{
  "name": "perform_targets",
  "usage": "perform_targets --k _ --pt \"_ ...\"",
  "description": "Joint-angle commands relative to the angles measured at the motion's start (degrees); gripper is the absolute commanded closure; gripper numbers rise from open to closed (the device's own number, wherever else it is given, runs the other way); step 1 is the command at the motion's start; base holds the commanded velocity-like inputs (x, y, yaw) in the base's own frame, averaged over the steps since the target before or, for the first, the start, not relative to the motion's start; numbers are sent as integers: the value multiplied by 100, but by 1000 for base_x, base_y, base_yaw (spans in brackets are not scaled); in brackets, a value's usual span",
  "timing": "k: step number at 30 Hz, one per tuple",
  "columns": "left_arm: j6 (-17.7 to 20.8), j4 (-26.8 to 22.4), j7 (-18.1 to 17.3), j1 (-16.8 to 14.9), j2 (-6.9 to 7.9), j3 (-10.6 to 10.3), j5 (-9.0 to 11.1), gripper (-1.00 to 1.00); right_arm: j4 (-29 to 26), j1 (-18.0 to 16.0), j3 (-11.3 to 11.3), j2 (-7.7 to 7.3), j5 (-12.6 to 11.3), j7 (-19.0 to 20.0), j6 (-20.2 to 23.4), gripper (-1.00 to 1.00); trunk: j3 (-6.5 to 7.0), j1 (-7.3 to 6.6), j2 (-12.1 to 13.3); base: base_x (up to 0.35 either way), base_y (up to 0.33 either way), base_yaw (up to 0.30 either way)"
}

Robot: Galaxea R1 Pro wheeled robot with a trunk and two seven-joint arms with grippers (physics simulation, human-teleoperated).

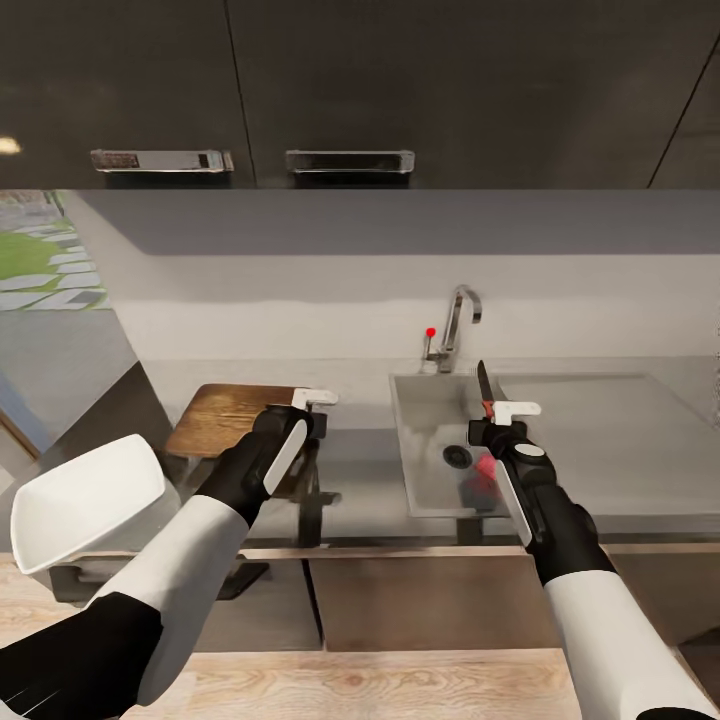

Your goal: In the kitchen, take the Vidalia onion out of the sink, dice it on the chopping board with the paring knife, put the diced onion into the bowl on the countertop, then place both the paring knife and the chopping board into the sink.

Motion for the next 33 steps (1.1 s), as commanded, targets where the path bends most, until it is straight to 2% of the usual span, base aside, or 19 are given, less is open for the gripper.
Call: perform_targets --k 1,17,22,25,27,29,31,33 --pt "17 -4 51 -6 1 -14 54 100 -8 -3 5 -3 4 -16 33 100 -7 1 -6 0 -284 0" --pt "11 42 57 -6 6 -14 49 100 -8 -3 8 0 4 -16 33 100 -7 1 -6 0 -301 0" --pt "9 12 67 -6 9 -8 43 100 -7 -3 11 -3 6 -16 33 100 -7 1 -6 0 -98 0" --pt "4 8 195 -6 9 -6 41 100 -7 -3 12 1 5 -16 33 100 -7 1 -6 0 -16 0" --pt "-84 12 516 -6 6 -5 46 100 -7 -3 13 1 5 -17 33 100 -7 1 -6 0 -6 0" --pt "-340 33 923 -6 5 -5 124 100 -7 -3 13 3 4 -16 33 100 -7 1 -6 0 -2 0" --pt "-540 50 1183 -6 7 -5 318 100 -7 -3 13 4 5 -16 33 100 -7 1 -6 0 -1 0" --pt "-701 57 1421 -6 14 -5 715 100 -7 -3 13 4 6 -16 33 100 -7 1 -6 0 0 0"
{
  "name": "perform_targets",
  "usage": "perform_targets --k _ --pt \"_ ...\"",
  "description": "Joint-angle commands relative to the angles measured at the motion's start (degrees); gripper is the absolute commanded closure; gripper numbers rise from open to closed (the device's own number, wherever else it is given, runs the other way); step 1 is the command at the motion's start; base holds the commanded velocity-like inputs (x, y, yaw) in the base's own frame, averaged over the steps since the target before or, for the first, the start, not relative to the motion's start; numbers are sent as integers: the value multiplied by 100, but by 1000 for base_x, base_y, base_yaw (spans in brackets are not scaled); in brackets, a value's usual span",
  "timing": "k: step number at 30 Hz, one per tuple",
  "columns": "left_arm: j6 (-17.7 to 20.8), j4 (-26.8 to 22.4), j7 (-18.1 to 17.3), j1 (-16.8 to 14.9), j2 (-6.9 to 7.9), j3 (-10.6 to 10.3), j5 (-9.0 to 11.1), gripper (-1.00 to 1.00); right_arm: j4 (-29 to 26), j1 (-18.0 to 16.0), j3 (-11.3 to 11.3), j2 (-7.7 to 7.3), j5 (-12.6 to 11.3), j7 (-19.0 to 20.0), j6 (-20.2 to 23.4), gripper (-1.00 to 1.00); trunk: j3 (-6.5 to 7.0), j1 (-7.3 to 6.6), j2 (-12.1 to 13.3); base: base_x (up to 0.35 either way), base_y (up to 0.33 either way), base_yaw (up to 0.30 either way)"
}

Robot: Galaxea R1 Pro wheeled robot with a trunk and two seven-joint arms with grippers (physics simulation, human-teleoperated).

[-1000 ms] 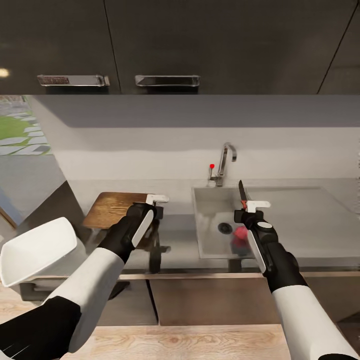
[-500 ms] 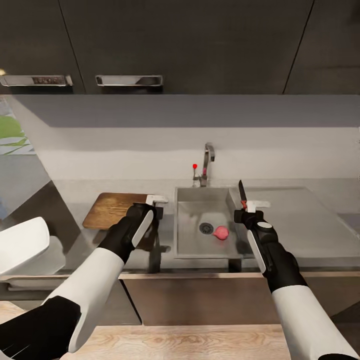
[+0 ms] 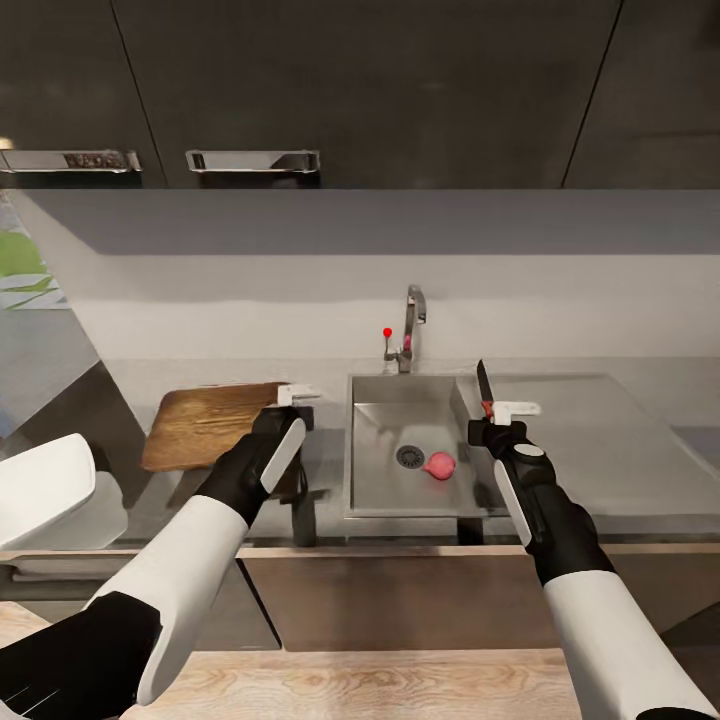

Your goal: In the kitchen, take the Vidalia onion out of the sink, dice it on the chopping board with the paring knife, put the diced onion into the bowl on the countertop, then place both the paring knife and the chopping board into the sink.

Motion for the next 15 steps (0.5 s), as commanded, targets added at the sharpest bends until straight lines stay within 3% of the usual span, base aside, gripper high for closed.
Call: perform_targets --k 1,3,5,15 --pt "-40 -6 150 -6 7 -24 232 100 -8 -4 6 -2 4 -16 34 100 -7 1 -6 0 0 0" --pt "-87 -1 301 -6 12 -24 431 100 -8 -4 6 -1 3 -16 34 100 -7 1 -6 0 0 0" --pt "-103 1 359 -6 14 -24 503 100 -8 -4 6 -1 4 -16 34 100 -7 1 -6 0 0 0" --pt "-128 9 419 -6 15 -24 584 100 -8 -4 6 -1 4 -16 34 100 -7 1 -6 0 0 0"
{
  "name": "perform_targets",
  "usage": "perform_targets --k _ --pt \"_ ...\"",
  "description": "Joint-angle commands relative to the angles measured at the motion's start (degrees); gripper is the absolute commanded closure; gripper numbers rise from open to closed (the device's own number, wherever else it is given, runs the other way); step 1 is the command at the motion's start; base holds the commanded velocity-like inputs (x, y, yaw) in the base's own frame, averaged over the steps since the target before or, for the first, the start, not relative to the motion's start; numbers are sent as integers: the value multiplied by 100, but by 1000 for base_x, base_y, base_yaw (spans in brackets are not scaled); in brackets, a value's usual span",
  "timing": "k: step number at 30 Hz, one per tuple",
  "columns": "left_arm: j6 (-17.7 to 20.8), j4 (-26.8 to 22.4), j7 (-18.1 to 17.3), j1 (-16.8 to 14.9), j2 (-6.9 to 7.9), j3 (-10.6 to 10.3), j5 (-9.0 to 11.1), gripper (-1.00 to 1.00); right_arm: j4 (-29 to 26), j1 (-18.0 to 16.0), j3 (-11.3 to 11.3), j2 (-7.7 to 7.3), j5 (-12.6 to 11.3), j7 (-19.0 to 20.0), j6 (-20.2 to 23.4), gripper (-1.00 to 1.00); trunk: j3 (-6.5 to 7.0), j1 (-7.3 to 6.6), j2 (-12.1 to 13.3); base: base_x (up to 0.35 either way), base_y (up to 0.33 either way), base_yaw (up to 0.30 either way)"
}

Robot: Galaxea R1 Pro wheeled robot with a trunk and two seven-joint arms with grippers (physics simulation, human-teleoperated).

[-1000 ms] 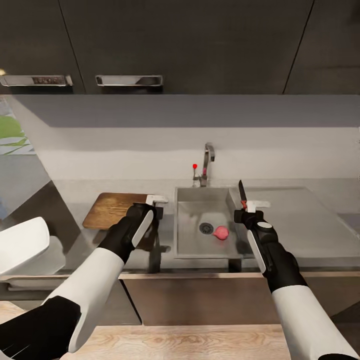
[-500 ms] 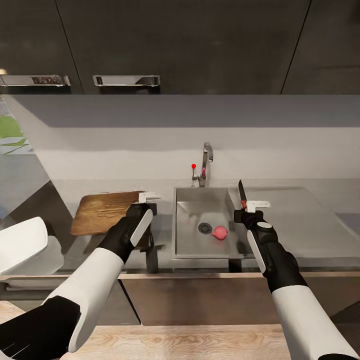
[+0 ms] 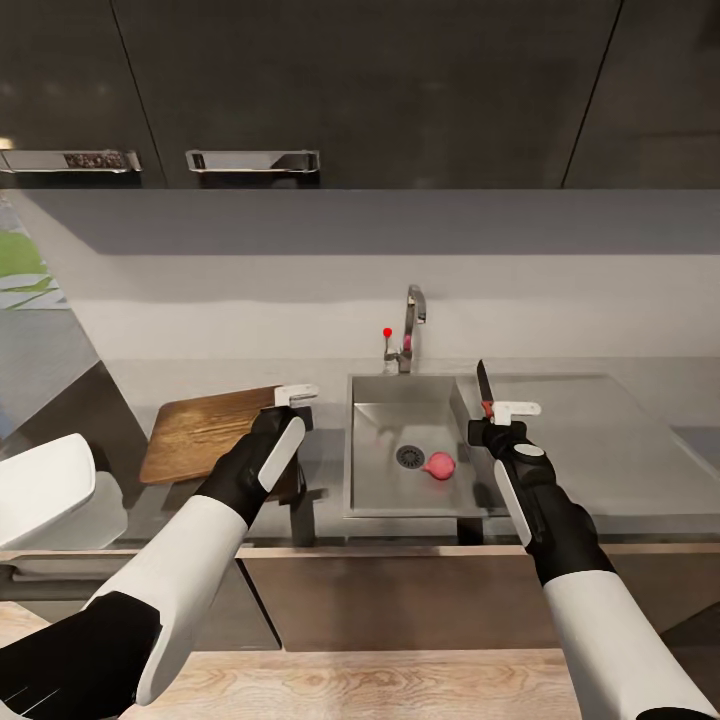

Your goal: In the kitchen, take the Vidalia onion out of the sink, dice it on the chopping board with the paring knife, put the diced onion into the bowl on the countertop, then place both the paring knife and the chopping board into the sink.

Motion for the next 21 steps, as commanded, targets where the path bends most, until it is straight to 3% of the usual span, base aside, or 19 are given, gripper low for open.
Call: perform_targets --k 1,13,21 --pt "8 -4 55 -5 3 -19 58 100 -8 -4 6 -2 3 -16 34 100 -7 1 -6 0 0 0" --pt "8 66 47 12 1 -30 68 100 -8 -4 2 -2 4 -16 34 100 -7 1 -6 0 0 0" --pt "4 443 8 35 -22 -62 69 100 -9 -4 4 -2 -1 -16 34 100 -7 1 -6 0 0 0"
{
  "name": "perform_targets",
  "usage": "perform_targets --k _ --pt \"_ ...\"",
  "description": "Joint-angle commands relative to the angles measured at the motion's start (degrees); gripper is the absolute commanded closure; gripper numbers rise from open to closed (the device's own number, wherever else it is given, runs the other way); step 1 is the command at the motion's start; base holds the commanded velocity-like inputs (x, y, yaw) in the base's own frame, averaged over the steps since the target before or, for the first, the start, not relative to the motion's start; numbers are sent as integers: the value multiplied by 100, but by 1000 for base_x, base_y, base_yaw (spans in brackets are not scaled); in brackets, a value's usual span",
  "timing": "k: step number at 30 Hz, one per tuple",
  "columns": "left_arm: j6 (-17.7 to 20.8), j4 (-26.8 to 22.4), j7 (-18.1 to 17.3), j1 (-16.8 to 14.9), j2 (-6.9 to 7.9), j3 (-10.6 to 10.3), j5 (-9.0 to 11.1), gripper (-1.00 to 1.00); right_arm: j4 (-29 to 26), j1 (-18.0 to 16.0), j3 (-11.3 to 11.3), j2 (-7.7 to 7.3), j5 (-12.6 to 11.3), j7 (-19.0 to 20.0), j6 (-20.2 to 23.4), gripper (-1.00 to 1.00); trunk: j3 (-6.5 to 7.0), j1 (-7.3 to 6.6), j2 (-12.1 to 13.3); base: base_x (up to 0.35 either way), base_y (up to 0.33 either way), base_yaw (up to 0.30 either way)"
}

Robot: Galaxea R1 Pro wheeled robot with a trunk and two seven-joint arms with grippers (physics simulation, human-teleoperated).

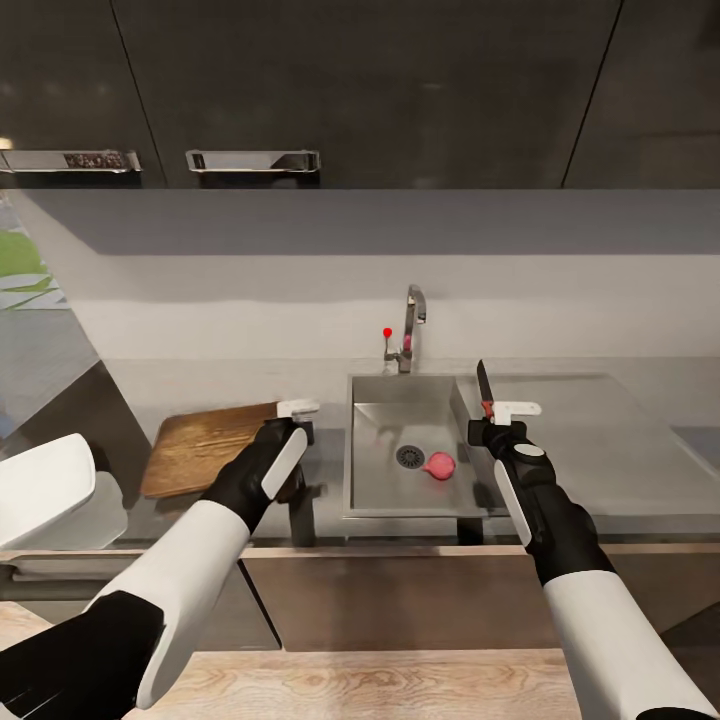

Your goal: In the kitchen, take the Vidalia onion out of the sink, dice it on the chopping board with the paring knife, put the diced onion into the bowl on the countertop, then place both the paring knife and the chopping board into the sink.

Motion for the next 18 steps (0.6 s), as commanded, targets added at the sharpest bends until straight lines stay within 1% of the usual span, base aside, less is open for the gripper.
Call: perform_targets --k 1,5,8,11,13,15,18 --pt "8 45 47 -5 3 -30 43 100 -8 -4 6 -2 3 -16 34 100 -7 1 -6 0 0 0" --pt "6 154 28 -3 -4 -80 43 100 -7 -4 7 -2 3 -16 34 100 -7 1 -6 0 0 0" --pt "6 174 25 -3 -6 -205 45 100 -7 -4 3 -2 4 -16 34 100 -7 1 -6 0 0 0" --pt "5 177 24 -1 -5 -286 45 100 -7 -4 1 -2 5 -16 34 100 -7 1 -6 0 0 0" --pt "-115 197 28 3 -5 -364 47 100 -12 -4 -1 -2 3 -16 34 100 -7 1 -6 0 0 0" --pt "-345 277 31 5 -2 -454 45 100 -15 -4 -1 -3 5 -16 34 100 -7 1 -6 0 0 0" --pt "-468 331 32 6 -3 -546 48 100 -22 -4 -2 -3 3 -16 34 100 -7 1 -6 0 0 0"
